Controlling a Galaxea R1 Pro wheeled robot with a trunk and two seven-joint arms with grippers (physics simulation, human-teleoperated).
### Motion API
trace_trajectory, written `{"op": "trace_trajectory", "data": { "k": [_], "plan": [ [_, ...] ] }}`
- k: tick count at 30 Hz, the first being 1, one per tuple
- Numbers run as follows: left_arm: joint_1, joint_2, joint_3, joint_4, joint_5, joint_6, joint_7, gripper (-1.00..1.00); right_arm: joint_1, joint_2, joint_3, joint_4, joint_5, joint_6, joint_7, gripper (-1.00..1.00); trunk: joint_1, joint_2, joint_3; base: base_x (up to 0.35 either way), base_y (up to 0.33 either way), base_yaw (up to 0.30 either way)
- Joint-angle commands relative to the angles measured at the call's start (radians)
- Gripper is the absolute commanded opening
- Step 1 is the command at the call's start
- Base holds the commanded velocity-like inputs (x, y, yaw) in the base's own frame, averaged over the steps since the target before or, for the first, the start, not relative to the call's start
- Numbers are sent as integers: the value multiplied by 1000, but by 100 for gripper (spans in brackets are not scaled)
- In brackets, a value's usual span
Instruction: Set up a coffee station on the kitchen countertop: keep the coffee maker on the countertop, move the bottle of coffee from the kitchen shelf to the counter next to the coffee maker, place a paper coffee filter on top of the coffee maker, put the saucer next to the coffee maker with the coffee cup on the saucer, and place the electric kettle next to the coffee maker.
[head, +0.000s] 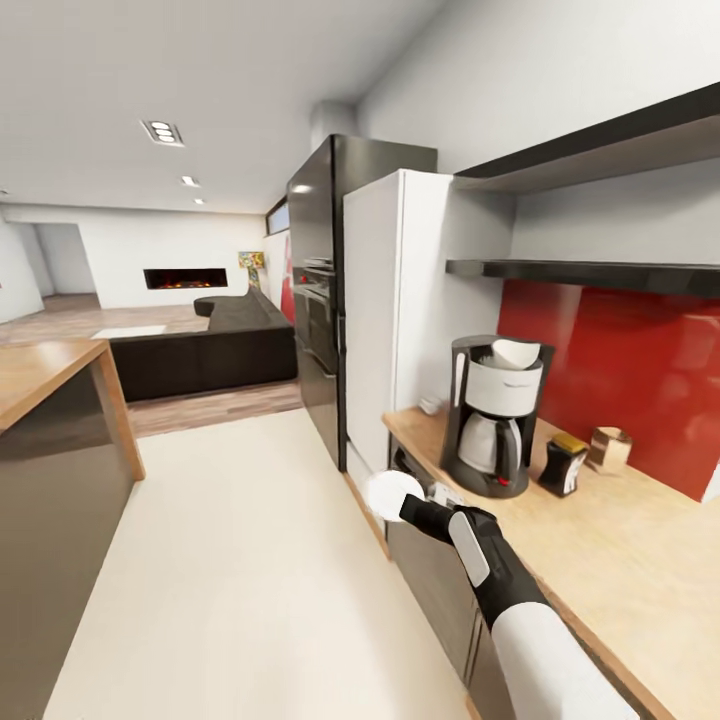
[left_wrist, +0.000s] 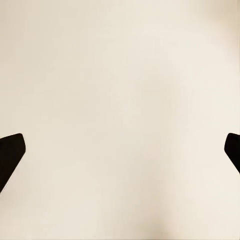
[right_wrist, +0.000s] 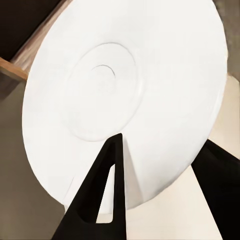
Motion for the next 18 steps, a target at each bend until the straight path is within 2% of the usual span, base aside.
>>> {"op": "trace_trajectory", "data": {
  "k": [1, 6, 14, 18],
  "plan": [
    [-1, 0, 2, 2, 10, -2, -8, 100, -1, 1, -6, -2, 2, 6, 5, -100, 1, -1, -2, 292, 220, 279],
    [-1, -1, 2, 4, 10, -1, -8, 100, 0, 1, -6, -5, 0, 6, 5, -100, 1, -1, -2, 254, 256, 158],
    [-1, -2, 1, 5, 8, -1, -9, 100, -1, 1, -5, -5, 2, 6, 8, -100, 1, -1, -2, 248, 257, 9],
    [-2, -3, 2, 5, 4, -1, -9, 100, -1, 1, -3, -5, 2, 6, 8, -100, 1, -1, -2, 307, 139, 0]
  ]
}}
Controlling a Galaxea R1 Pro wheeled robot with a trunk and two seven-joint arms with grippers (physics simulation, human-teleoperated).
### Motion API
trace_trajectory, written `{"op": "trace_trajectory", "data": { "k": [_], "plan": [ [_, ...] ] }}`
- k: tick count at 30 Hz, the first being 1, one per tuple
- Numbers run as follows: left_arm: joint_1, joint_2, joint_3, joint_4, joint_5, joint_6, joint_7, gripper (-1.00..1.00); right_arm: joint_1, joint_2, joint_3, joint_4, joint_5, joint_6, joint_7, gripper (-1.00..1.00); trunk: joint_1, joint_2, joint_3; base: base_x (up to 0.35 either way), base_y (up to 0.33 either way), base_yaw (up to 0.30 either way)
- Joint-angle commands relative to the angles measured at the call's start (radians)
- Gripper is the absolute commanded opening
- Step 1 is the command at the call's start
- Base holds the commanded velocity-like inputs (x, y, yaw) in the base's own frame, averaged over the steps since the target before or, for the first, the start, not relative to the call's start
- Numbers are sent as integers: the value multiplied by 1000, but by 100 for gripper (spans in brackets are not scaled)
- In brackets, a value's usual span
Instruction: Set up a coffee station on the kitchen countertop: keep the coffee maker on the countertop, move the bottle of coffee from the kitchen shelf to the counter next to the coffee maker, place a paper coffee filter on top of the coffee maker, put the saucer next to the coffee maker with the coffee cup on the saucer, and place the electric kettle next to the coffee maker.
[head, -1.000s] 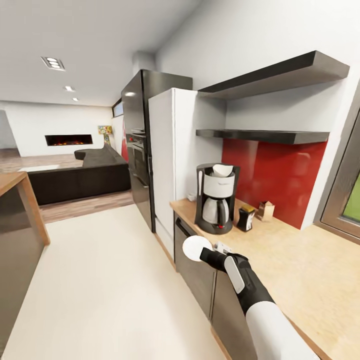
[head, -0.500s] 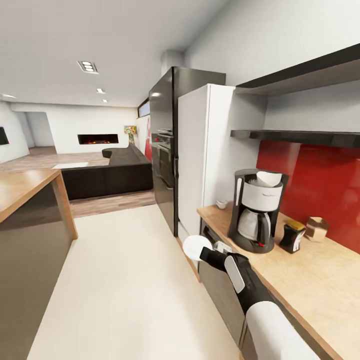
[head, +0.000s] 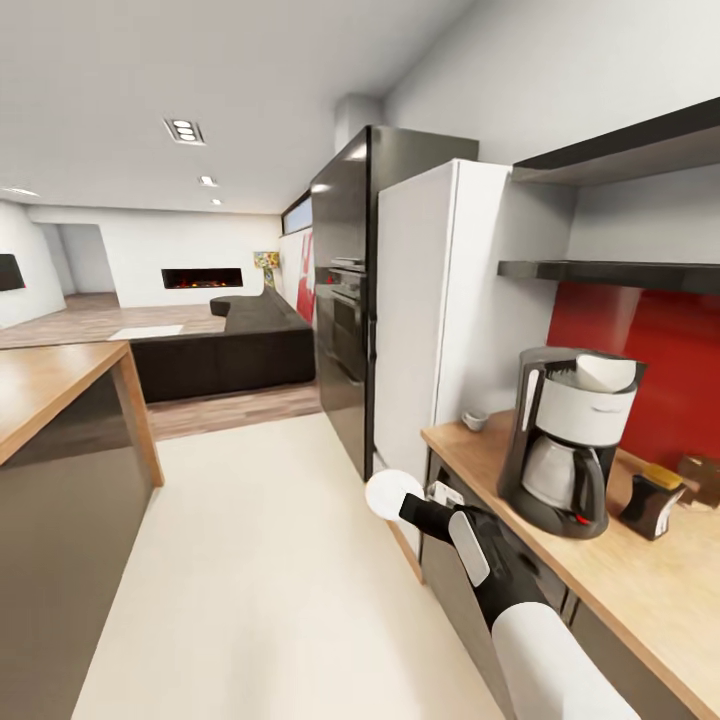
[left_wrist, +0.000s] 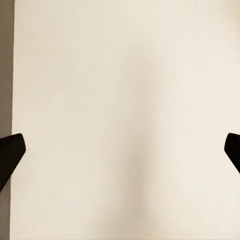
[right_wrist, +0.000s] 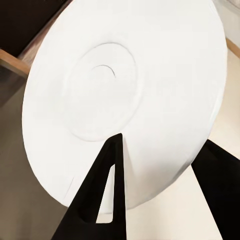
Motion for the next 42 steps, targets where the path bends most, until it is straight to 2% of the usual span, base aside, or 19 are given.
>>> {"op": "trace_trajectory", "data": {
  "k": [1, 20, 29, 42],
  "plan": [
    [-2, 0, 3, 1, 9, -2, -8, 100, -1, 1, -6, -1, 2, 6, 5, -100, 1, -1, -2, 332, 23, 0],
    [-2, -1, 3, 3, 7, -1, -7, 100, -1, 1, -6, -3, 2, 6, 2, -100, 1, -1, -2, 337, 3, 0],
    [-2, 0, 3, 6, 11, 0, -7, 100, -1, 1, -6, -3, 2, 6, 2, -100, 1, -1, -2, 316, 163, -11],
    [-2, 1, 4, 7, 14, -2, -7, 100, -1, 1, -6, -3, 2, 6, 2, -100, 1, -1, -13, 289, 204, -234]
  ]
}}
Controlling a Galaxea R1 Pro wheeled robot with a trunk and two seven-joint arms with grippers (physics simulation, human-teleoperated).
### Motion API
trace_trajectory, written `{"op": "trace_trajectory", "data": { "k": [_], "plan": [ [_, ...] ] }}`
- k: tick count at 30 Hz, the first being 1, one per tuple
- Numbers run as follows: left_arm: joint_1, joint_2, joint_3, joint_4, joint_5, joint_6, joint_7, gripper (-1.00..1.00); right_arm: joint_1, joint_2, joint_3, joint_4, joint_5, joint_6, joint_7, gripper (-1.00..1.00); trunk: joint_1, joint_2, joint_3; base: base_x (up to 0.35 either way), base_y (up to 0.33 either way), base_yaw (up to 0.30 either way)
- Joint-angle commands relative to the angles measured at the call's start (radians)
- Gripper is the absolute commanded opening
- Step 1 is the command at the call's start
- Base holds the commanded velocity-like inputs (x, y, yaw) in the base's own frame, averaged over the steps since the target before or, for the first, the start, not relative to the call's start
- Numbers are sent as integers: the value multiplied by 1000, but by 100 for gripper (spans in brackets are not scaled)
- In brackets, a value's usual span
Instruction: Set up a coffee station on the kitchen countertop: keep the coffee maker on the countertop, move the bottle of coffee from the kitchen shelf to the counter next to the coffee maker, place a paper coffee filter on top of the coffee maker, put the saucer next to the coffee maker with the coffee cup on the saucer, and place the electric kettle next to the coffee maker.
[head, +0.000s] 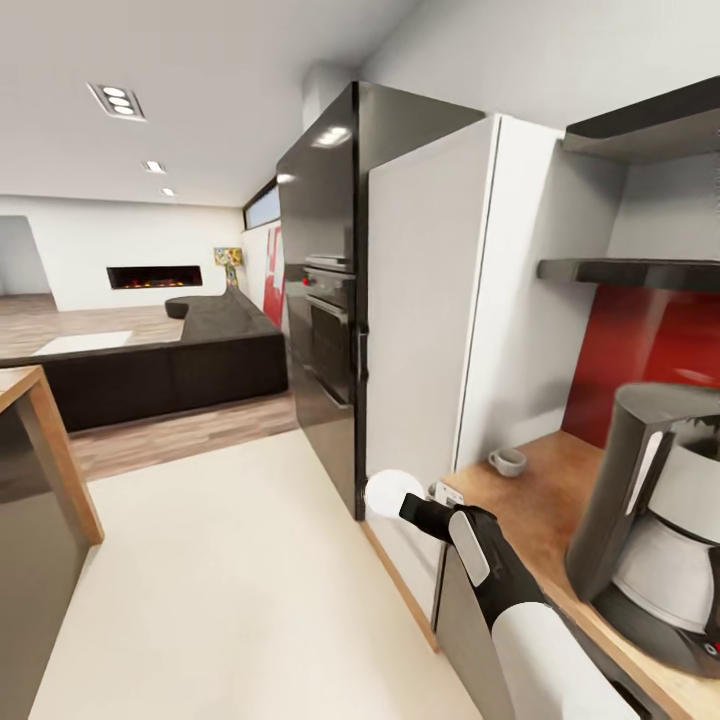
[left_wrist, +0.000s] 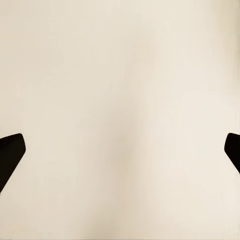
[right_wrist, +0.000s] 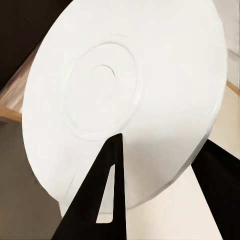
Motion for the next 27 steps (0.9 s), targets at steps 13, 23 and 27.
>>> {"op": "trace_trajectory", "data": {
  "k": [13, 23, 27],
  "plan": [
    [1, -1, 1, 1, 3, -2, -8, 100, -1, 2, -6, -2, 1, 6, 5, -100, 1, -2, -4, 331, 83, -42],
    [1, 0, 2, 1, 2, -5, -8, 100, -1, 2, -7, -2, 1, 6, 5, -100, 1, -2, -4, 148, 1, -59],
    [2, 0, 2, 1, 2, -6, -8, 100, -1, 2, -7, -1, 1, 6, 5, -100, 1, -2, -4, 8, 0, -245]
  ]
}}
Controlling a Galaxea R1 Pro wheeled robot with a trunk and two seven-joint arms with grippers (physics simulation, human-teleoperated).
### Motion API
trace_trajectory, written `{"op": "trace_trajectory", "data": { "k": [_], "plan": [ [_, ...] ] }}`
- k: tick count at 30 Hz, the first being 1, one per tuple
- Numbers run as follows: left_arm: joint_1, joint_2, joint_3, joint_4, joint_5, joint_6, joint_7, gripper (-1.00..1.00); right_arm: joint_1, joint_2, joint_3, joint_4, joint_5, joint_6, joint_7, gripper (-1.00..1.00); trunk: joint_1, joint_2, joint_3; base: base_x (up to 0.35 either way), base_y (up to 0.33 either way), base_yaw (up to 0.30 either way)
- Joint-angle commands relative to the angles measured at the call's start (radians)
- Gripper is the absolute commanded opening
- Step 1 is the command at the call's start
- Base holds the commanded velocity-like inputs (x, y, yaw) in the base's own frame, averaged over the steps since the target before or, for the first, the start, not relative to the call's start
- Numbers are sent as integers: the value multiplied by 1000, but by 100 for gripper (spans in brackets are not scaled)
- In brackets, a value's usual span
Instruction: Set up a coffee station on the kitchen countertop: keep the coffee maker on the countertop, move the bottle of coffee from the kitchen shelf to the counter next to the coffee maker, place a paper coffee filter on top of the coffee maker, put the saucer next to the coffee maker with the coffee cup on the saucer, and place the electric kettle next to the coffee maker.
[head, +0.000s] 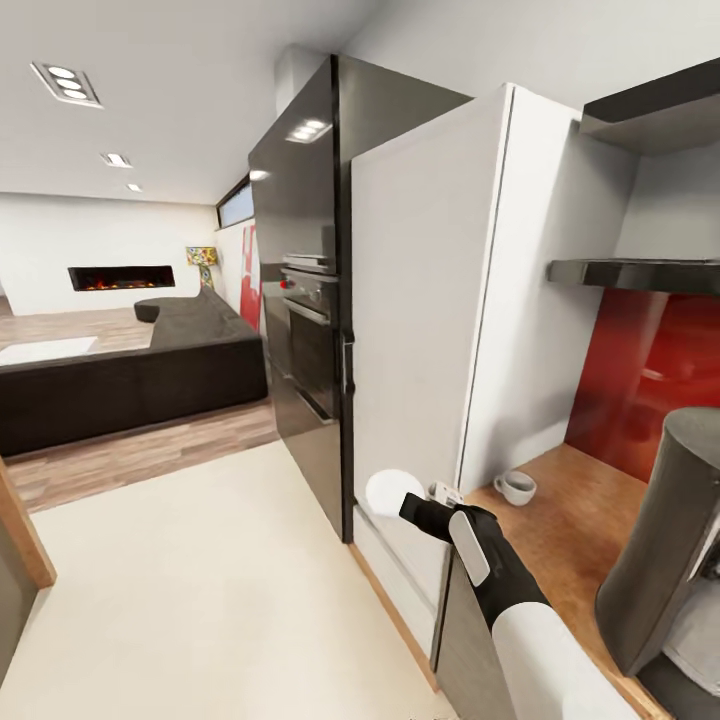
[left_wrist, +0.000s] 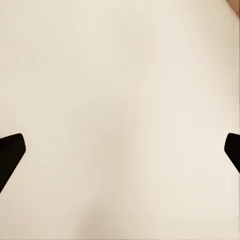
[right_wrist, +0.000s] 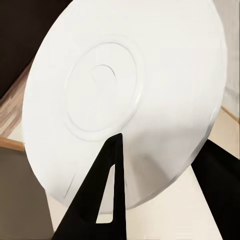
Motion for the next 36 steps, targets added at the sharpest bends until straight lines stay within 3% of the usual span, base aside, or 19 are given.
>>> {"op": "trace_trajectory", "data": {
  "k": [1, 16, 36],
  "plan": [
    [0, 0, 3, 1, 11, -2, -8, 100, -1, 1, -6, 0, 2, 6, 5, -100, 0, -2, -2, 3, 0, -260],
    [0, 0, 4, 1, 18, -3, -8, 100, -1, 1, -4, 0, 2, 6, 5, -100, 0, -2, -2, -125, 74, -267],
    [0, 1, 2, 1, 20, -3, -8, 100, -1, 1, -10, 11, 2, 6, -1, -100, 0, -2, -2, 30, 23, -268]
  ]
}}
